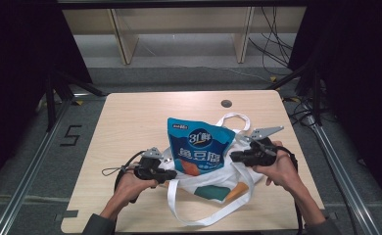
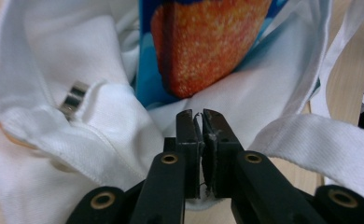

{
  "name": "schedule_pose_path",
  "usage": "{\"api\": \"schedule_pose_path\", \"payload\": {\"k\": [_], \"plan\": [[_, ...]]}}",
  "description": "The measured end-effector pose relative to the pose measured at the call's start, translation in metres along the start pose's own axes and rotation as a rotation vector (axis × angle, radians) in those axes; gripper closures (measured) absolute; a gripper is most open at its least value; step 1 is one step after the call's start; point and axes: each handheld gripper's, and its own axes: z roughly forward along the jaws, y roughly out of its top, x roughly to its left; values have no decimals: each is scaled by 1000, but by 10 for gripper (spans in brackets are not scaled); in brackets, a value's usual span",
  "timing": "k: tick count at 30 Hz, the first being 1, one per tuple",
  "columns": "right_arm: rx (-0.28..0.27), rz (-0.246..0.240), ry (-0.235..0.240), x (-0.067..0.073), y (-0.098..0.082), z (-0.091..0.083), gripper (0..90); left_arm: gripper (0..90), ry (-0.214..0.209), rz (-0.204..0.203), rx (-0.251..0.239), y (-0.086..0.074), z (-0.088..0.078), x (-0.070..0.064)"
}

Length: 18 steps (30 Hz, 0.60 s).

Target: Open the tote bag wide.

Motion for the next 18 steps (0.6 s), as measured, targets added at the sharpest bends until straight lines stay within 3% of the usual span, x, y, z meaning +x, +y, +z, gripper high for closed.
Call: {"api": "schedule_pose_path", "payload": {"k": [4, 5, 7, 9, 11, 12, 15, 16, 18], "plan": [[85, -21, 5, 9, -15, 10, 892, 849, 4, 19, 21, -5, 6, 0], [104, -50, -1, 10, -20, 15, 898, 850, 4, 8, 20, -6, 8, -1], [138, -40, -52, 15, -29, 26, 900, 861, 9, 6, 28, -8, 13, 1], [161, -58, -43, 13, -35, 38, 900, 875, 21, 3, 35, -11, 17, 2], [200, -52, -52, 11, -42, 49, 900, 886, 30, 3, 40, -13, 21, 4], [234, -23, -54, 10, -44, 53, 900, 886, 29, -9, 45, -15, 24, 6], [207, -6, -31, 1, -49, 62, 900, 888, 20, -36, 33, -16, 26, 7], [220, 18, -23, 2, -49, 62, 900, 886, 20, -19, 37, -15, 24, 8], [205, 2, -22, -1, -49, 64, 900, 878, 22, -22, 28, -14, 22, 7]]}}
